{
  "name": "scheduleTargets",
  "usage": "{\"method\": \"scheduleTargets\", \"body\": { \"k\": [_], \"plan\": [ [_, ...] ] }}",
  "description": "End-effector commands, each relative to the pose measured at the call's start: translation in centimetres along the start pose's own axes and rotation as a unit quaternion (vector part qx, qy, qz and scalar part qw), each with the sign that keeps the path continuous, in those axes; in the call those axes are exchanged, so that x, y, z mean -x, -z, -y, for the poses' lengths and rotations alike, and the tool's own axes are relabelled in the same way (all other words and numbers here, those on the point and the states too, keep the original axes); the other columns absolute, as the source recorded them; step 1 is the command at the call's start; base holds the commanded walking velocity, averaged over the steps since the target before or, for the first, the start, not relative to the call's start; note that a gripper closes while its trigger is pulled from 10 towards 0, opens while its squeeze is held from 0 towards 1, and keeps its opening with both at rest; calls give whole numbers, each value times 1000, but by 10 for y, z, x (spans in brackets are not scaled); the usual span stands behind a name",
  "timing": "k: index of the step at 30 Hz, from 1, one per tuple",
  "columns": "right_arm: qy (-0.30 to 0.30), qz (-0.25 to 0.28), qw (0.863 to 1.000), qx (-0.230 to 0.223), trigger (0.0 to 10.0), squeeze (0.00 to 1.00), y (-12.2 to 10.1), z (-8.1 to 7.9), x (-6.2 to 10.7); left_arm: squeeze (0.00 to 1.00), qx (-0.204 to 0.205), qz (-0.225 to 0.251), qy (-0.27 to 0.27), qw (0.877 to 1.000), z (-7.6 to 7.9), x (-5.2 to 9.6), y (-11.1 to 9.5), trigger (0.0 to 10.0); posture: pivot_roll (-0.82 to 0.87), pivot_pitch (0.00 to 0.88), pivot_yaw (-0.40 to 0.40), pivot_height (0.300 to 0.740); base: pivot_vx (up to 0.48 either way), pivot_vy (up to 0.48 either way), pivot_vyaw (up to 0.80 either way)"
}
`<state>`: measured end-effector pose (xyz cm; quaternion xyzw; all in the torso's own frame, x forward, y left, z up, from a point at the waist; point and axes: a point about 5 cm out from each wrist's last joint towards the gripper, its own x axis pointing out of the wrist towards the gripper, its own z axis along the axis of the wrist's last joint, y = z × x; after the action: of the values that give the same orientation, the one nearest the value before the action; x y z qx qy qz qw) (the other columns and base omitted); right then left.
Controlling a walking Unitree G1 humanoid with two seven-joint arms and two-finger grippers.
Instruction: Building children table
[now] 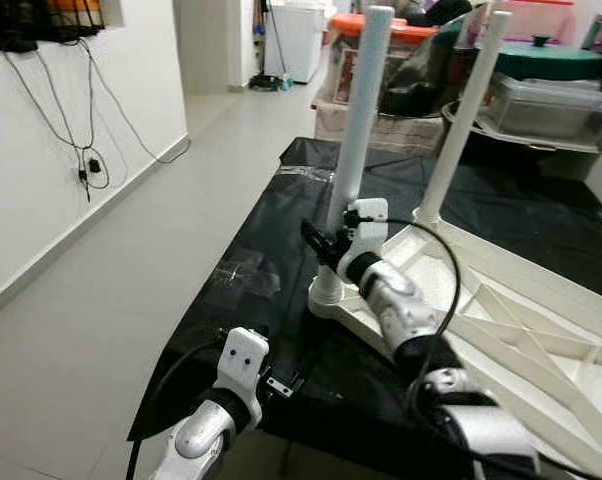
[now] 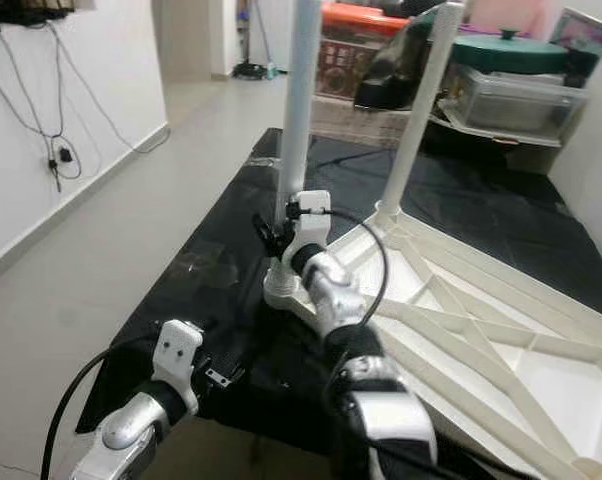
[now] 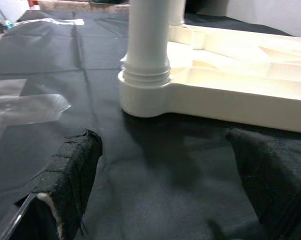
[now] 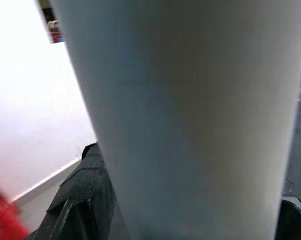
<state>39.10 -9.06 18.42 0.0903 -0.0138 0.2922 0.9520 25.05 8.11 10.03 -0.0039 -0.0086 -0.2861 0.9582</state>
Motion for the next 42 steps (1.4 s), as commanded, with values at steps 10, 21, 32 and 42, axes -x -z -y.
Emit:
{"method": "scheduleTargets", "body": {
  "k": [10,21,32,42],
  "plan": [
    [-385,-115,915,33,10000,0,-1,-61,-14,0,0,-1,-3,1000,3,-1,3,10000,173,0,-113,740,0,0,0],
    [-403,-101,909,41,0,0,0,-77,-20,0,1,-1,-3,1000,4,0,3,10000,176,0,-118,740,0,0,0],
    [104,-47,992,45,0,0,6,-15,-22,0,5,-3,1,1000,4,2,3,10000,143,0,-89,740,0,0,0],
    [423,44,905,6,0,0,7,16,18,0,3,-2,2,1000,2,1,3,10000,144,0,-87,740,0,0,0]
  ]
}}
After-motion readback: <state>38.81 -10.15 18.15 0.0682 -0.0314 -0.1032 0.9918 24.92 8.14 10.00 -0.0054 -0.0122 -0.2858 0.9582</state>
